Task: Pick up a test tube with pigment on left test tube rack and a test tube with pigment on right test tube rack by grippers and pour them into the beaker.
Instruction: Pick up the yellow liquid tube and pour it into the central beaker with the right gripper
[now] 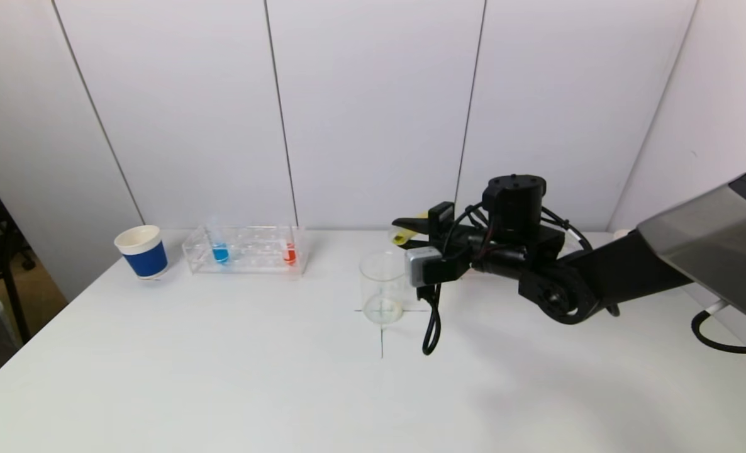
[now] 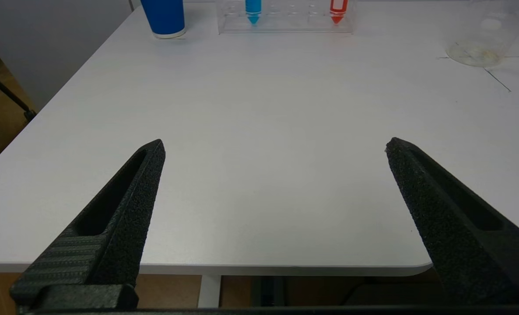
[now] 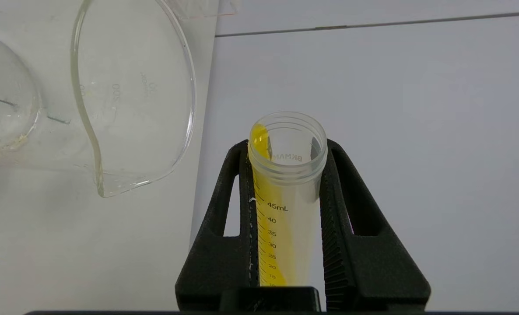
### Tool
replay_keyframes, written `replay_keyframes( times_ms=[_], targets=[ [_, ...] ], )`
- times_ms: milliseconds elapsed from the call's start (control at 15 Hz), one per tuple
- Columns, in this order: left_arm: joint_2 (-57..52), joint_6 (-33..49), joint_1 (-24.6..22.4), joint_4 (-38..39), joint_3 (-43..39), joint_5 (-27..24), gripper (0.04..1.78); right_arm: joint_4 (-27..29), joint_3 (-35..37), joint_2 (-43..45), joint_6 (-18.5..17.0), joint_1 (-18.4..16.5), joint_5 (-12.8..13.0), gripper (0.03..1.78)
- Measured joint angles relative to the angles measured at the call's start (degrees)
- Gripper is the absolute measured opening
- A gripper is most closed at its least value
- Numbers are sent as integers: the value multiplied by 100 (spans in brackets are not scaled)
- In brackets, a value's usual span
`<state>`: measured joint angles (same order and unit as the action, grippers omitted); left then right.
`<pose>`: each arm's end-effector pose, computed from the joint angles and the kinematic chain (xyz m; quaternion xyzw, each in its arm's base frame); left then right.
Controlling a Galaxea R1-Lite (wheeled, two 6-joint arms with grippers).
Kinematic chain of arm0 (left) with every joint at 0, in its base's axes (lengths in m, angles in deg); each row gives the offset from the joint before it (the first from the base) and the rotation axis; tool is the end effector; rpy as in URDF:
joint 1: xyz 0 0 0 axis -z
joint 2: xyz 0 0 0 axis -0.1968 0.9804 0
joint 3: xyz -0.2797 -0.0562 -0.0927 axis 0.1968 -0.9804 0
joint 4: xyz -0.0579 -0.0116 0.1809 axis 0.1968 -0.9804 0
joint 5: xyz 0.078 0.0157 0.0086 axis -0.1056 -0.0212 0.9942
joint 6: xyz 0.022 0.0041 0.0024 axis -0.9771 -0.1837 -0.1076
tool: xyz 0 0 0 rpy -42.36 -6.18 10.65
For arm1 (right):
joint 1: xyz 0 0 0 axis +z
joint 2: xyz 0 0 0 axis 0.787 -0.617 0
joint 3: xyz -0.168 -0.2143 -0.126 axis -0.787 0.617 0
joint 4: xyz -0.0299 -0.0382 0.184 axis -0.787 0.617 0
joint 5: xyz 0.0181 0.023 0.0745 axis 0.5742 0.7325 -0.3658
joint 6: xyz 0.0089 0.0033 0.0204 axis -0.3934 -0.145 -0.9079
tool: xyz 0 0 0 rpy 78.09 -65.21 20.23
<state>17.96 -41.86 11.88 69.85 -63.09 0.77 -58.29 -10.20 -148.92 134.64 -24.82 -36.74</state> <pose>-0.0283 0.0003 0.0773 -0.0048 0.0438 -0.0038 0.9990 0.3738 0.2013 0.1214 -0.6129 -0.2163 0.3847 0.6554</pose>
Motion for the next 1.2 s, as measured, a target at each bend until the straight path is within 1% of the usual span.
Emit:
replay_keyframes(
  times_ms=[333,533,667,1000,1200],
  targets=[
    [0,2,0,0,0,0,176,234,-100,16,156,89,79,46],
    [0,2,0,0,0,2,176,444,-229,35,339,116,101,46],
    [0,2,0,2,0,0,176,527,-278,52,422,133,182,46],
    [0,0,0,0,0,0,176,649,-295,69,569,144,212,46],
    [0,0,0,0,0,2,176,783,-369,69,752,118,226,46]
  ],
)
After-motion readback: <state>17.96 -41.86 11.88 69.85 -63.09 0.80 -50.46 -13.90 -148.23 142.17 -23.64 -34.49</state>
